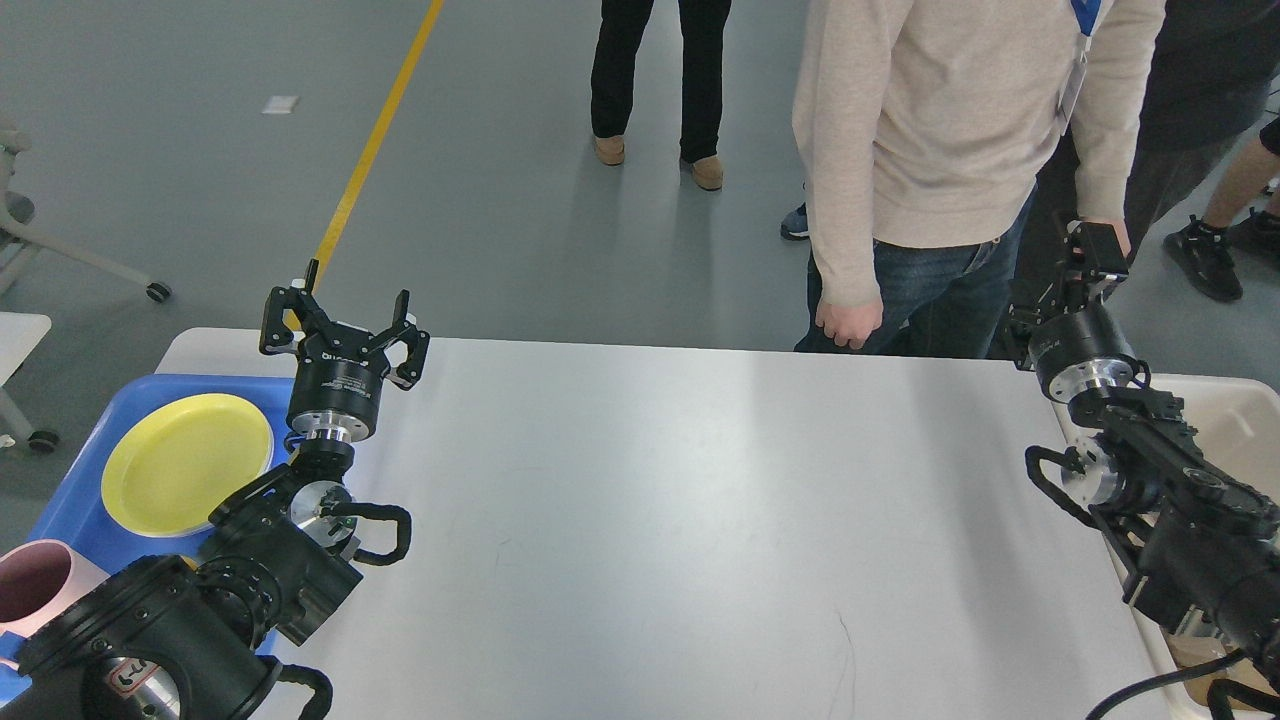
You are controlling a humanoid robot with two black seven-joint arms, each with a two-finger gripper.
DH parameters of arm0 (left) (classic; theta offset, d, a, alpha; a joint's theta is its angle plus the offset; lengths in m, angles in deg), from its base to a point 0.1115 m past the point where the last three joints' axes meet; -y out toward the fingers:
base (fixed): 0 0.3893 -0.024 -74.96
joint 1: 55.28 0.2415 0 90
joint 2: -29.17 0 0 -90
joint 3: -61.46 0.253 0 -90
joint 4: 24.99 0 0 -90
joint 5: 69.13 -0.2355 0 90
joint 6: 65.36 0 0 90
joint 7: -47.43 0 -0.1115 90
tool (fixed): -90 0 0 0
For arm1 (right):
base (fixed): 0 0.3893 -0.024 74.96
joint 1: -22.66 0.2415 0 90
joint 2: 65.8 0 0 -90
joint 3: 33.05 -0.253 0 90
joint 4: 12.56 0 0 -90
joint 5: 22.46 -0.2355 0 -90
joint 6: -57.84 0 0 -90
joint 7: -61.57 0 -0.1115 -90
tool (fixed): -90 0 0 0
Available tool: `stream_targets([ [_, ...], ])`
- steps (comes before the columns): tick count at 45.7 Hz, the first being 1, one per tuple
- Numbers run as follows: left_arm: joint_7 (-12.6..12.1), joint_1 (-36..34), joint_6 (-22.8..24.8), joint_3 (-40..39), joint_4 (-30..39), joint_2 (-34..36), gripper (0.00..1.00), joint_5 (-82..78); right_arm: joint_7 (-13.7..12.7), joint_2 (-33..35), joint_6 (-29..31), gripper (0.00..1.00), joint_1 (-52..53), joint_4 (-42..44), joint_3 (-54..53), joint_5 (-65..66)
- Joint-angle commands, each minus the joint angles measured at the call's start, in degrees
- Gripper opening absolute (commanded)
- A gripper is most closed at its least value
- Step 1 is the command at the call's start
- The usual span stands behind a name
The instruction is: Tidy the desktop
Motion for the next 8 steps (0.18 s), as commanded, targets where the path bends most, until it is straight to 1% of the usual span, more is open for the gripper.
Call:
stream_targets([
  [1,0.0,0.0,0.0,0.0,0.0,0.0,0.96,0.0,0.0,-1.8,0.1,1.00,-0.9,-0.9,-1.9,0.0],
  [8,0.0,0.0,0.0,0.0,0.0,0.0,0.96,-0.1,0.1,-2.7,0.1,1.00,-1.2,-1.1,-2.7,0.0],
])
